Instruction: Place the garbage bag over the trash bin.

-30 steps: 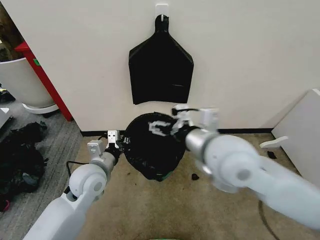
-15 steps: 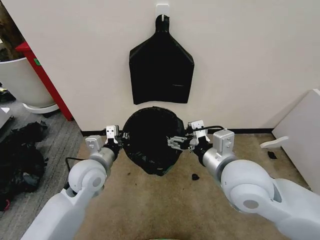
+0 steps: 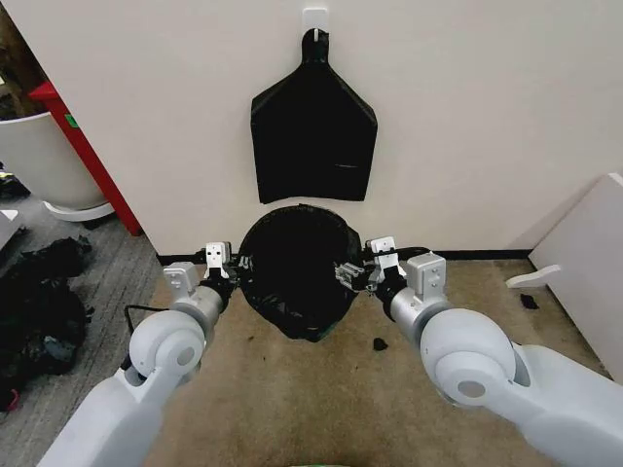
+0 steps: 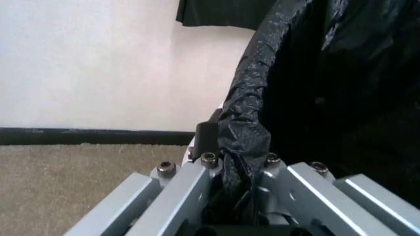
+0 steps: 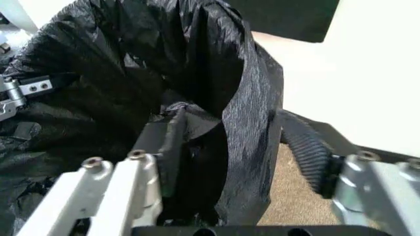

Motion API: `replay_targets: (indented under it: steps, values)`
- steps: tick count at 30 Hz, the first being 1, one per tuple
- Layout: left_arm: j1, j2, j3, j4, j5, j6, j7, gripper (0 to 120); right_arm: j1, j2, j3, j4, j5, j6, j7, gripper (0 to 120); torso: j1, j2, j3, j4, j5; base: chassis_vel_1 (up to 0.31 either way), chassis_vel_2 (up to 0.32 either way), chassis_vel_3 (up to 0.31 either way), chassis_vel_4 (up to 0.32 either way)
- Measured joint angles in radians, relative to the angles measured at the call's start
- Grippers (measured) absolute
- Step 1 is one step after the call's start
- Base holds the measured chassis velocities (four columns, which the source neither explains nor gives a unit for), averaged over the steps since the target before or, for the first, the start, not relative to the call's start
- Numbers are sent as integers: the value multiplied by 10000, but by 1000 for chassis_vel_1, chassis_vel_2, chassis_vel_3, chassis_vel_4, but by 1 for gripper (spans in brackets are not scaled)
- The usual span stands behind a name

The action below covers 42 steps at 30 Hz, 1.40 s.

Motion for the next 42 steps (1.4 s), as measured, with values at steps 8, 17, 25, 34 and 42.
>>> replay_targets:
  steps: [8,17,25,34,42]
  values:
    - [27,34,-14,-28,1,13,38,1,33,-5,0,38,242,64,136,21,0,0,0,0,0,0,0,0,0]
    - [81,64,-41,-110,-4,20,41,1,32,-21,-5,-12,279,87,218,19,0,0,0,0,0,0,0,0,0]
    - [129,81,-44,-143,-3,21,42,1,26,-51,-6,-23,213,146,322,4,0,0,0,0,0,0,0,0,0]
    - [188,114,-102,-203,20,-13,22,1,41,-144,56,33,95,190,495,0,0,0,0,0,0,0,0,0,0]
    - [250,120,-146,-193,88,-27,22,1,80,-122,87,604,366,366,586,4,0,0,0,0,0,0,0,0,0]
